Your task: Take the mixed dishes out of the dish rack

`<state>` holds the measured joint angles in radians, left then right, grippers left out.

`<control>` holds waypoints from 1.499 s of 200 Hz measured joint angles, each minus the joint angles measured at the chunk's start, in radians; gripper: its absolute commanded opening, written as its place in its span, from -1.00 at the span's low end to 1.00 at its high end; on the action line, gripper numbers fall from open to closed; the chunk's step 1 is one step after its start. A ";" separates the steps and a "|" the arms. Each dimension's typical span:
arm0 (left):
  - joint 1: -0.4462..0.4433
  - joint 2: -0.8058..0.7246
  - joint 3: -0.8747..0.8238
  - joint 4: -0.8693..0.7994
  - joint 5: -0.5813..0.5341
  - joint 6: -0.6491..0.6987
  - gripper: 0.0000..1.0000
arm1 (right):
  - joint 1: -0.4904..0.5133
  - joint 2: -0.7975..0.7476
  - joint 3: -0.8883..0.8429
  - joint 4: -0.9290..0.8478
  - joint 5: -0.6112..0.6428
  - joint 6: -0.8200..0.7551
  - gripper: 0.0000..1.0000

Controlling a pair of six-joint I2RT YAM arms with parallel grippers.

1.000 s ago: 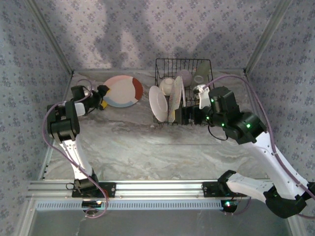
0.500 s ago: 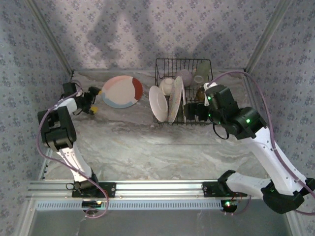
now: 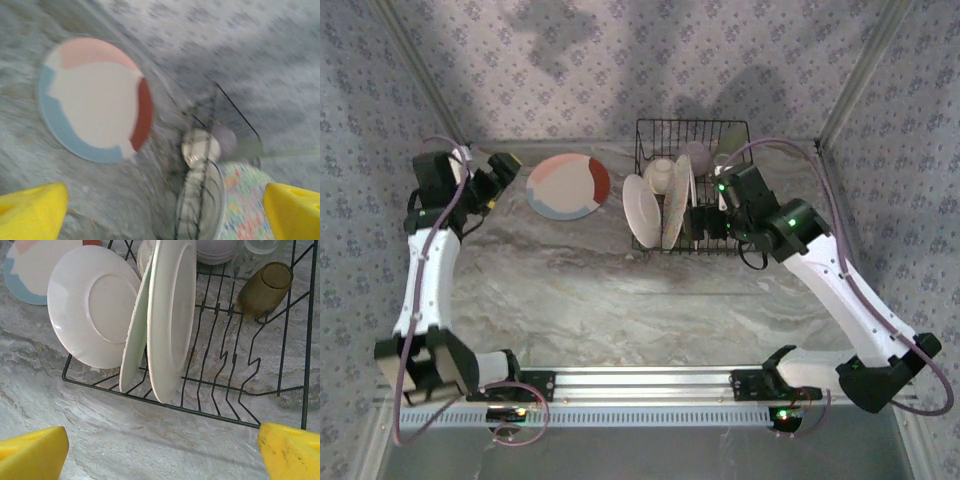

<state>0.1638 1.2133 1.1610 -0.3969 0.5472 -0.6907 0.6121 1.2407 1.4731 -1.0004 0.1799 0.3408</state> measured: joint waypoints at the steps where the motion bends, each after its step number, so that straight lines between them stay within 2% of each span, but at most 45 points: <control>1: -0.002 -0.004 -0.004 0.002 0.005 0.000 0.99 | -0.001 0.002 0.000 0.002 -0.002 -0.003 0.93; 22: -0.040 -0.094 -0.111 0.045 0.111 0.024 0.99 | -0.019 0.018 -0.011 0.027 -0.023 -0.027 0.87; 52: -0.135 -0.128 -0.192 0.063 0.213 0.089 0.98 | -0.057 0.039 -0.037 0.066 -0.061 -0.051 0.77; 88: -0.295 -0.179 -0.231 0.072 0.278 0.210 0.99 | -0.083 0.085 -0.052 0.094 -0.091 -0.069 0.77; 102: -0.326 -0.197 -0.241 0.088 0.291 0.238 0.99 | -0.088 0.096 -0.059 0.106 -0.103 -0.071 0.76; 161: -0.328 -0.176 -0.274 0.113 0.286 0.261 0.99 | -0.127 0.127 -0.092 0.159 -0.138 -0.073 0.69; 234: -0.328 -0.176 -0.274 0.113 0.273 0.264 0.99 | -0.150 0.175 -0.110 0.210 -0.166 -0.069 0.45; 300: -0.328 -0.164 -0.277 0.113 0.268 0.264 0.99 | -0.150 0.186 -0.111 0.234 -0.141 -0.063 0.22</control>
<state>-0.1646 1.0492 0.8845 -0.2836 0.8150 -0.4271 0.4625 1.4265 1.3617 -0.7666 0.0391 0.2775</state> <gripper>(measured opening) 0.993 0.622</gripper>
